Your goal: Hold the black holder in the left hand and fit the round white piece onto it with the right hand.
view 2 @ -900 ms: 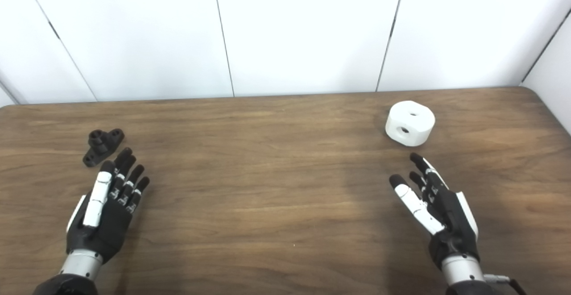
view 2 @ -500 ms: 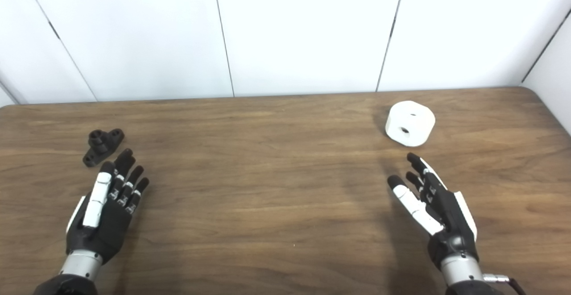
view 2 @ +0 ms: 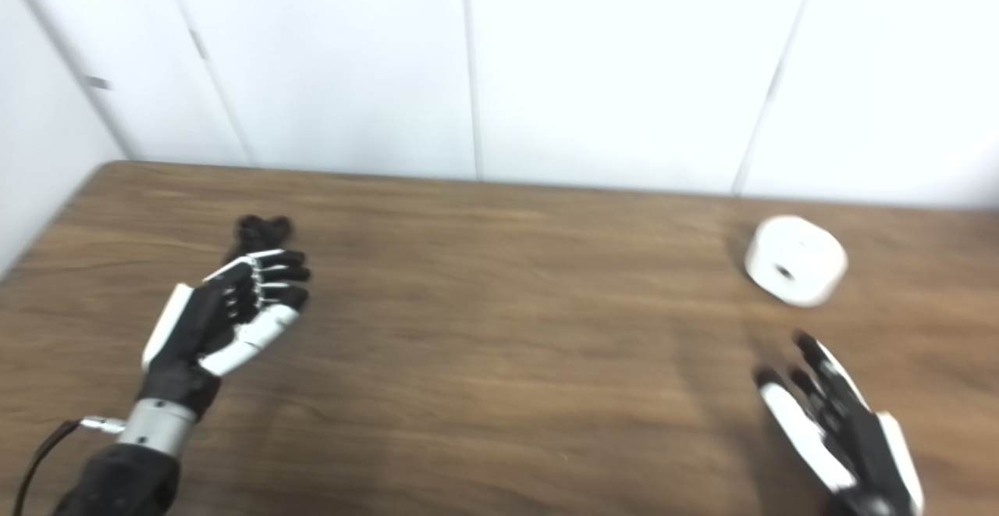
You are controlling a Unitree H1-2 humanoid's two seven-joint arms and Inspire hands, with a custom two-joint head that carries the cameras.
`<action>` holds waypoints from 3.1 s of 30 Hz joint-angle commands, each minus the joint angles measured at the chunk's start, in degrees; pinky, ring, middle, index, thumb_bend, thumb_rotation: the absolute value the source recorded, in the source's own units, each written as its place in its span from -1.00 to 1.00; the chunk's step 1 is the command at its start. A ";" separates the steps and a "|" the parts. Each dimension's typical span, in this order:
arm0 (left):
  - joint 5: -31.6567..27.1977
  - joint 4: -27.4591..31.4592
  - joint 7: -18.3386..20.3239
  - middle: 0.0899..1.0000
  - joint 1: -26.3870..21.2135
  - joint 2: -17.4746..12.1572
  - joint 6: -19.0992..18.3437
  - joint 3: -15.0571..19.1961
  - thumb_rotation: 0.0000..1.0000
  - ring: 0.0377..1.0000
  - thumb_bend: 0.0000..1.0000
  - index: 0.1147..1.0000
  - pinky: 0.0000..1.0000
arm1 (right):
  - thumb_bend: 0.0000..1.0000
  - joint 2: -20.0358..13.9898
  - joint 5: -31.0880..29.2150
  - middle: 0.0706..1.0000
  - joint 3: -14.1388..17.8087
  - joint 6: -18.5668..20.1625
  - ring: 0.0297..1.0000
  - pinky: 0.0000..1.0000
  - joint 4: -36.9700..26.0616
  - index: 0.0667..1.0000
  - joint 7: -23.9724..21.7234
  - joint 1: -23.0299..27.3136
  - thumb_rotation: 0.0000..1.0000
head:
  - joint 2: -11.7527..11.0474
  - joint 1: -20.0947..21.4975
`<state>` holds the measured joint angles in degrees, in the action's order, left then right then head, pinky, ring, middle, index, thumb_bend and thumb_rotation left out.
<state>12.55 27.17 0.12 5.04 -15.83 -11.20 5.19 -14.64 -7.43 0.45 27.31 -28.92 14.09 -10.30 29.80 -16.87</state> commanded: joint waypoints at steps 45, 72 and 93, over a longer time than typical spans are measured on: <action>40.58 -32.65 1.31 1.00 -20.04 0.36 -15.70 7.42 -0.05 1.00 0.94 0.78 1.00 | -0.29 2.65 0.83 1.00 11.85 -5.76 0.91 0.76 9.16 0.78 -12.50 3.63 -0.03 | -6.08 -16.16; 25.10 -49.71 -18.07 0.85 -24.25 -2.34 -10.65 -2.00 -0.46 0.91 0.85 0.37 0.99 | -0.31 3.21 0.82 0.98 12.71 -6.46 0.89 0.72 7.65 0.74 -13.16 1.53 -0.15 | -5.89 -14.74; 24.93 -50.80 -20.24 0.75 -22.76 -4.71 -11.39 -7.68 -0.90 0.83 0.04 -0.17 0.78 | -0.28 3.46 0.47 1.00 12.94 -6.11 0.91 0.74 7.29 0.76 -12.91 1.62 -0.15 | -5.75 -14.49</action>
<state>37.89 -22.81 -22.75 -18.42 -20.07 -20.84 -1.47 -10.78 -7.57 12.86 20.34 -20.66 0.76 -8.44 23.99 -31.29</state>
